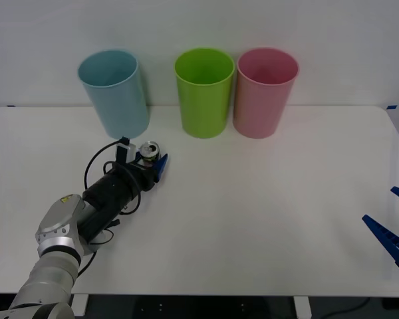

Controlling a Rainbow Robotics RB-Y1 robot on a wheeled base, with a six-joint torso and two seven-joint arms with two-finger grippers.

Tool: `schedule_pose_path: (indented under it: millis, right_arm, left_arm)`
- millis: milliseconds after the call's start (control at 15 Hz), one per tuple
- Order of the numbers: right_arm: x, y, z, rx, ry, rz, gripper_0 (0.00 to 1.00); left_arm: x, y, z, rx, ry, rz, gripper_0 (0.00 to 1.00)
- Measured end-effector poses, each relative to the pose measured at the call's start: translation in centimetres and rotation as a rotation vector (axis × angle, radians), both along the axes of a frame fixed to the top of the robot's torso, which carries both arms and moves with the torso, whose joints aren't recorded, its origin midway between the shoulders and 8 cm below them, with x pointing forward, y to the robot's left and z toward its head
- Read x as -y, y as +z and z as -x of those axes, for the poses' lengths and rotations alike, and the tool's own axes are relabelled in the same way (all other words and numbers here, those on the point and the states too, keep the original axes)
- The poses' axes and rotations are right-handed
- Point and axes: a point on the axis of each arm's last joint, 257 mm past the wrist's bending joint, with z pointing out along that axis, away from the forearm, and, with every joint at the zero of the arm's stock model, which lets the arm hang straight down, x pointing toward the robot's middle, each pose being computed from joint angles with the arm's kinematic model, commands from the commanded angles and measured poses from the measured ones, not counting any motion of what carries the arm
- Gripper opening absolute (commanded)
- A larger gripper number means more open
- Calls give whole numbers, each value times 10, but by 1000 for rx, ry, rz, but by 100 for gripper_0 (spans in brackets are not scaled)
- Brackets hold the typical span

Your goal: Grasp the object on the table and drop it into the matching bin: aluminum can to the light blue bin, PET bottle to the pink bin.

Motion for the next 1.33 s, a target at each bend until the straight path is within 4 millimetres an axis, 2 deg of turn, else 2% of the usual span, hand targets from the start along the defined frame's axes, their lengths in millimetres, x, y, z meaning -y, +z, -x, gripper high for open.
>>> schedule_pose_path:
  millis: [533, 733, 1200, 1333]
  right_arm:
    - [0, 0, 0, 0, 0, 0, 100]
    - [0, 0, 0, 0, 0, 0, 100]
    - [0, 0, 0, 0, 0, 0, 100]
    - [0, 0, 0, 0, 0, 0, 100]
  left_arm:
    - [2, 1, -1, -4, 3, 8, 0]
    - [-6, 8, -2, 10, 3, 29, 0]
    - [-40, 54, 0, 95, -46, 83, 0]
    - [-49, 75, 6, 119, -57, 124, 0]
